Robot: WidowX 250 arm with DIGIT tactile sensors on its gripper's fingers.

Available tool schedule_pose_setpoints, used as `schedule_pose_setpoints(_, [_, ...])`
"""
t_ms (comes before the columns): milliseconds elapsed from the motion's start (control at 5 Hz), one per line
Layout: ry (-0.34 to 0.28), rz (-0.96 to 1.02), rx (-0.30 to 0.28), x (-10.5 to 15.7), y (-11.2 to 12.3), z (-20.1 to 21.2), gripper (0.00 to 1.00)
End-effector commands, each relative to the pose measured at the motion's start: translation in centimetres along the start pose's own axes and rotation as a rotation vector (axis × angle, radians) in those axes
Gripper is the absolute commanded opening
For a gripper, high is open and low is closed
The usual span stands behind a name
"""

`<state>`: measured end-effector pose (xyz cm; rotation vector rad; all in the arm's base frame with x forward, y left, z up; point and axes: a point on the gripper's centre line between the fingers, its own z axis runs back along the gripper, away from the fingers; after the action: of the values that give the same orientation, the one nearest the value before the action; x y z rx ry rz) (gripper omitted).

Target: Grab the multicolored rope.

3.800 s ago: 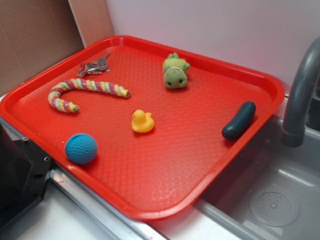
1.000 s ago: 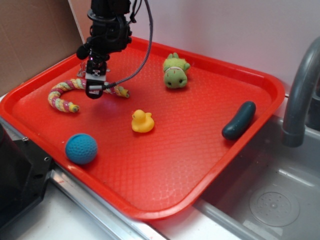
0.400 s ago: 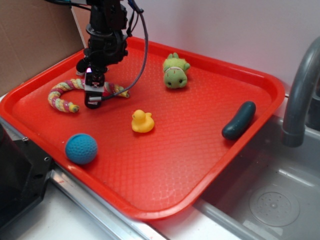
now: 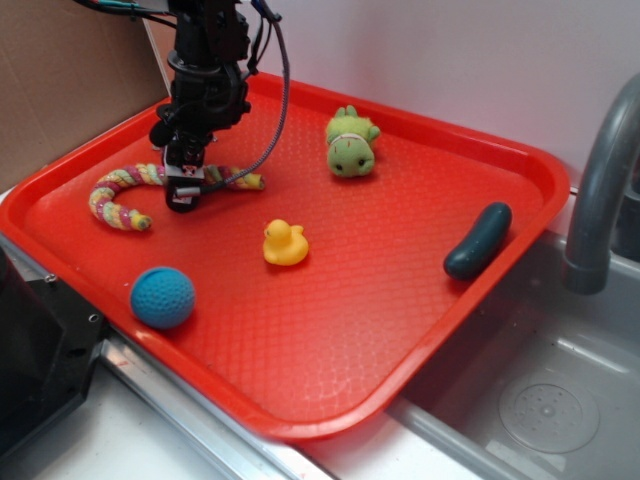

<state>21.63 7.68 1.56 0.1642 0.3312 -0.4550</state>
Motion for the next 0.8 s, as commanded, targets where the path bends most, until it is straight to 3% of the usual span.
schedule_pose_setpoints(0, [-0.027, 0.043, 0.014, 0.2, -0.5, 1.0, 0.00])
schedule_pose_setpoints(200, [-0.052, 0.233, 0.059, -0.5, -0.3, 3.9, 0.00])
schedule_pose_setpoints(400, [-0.238, 0.502, 0.008, -1.5, -4.4, 9.4, 0.00])
schedule_pose_setpoints(600, [-0.372, 0.575, -0.175, -4.4, -6.7, 14.7, 0.00])
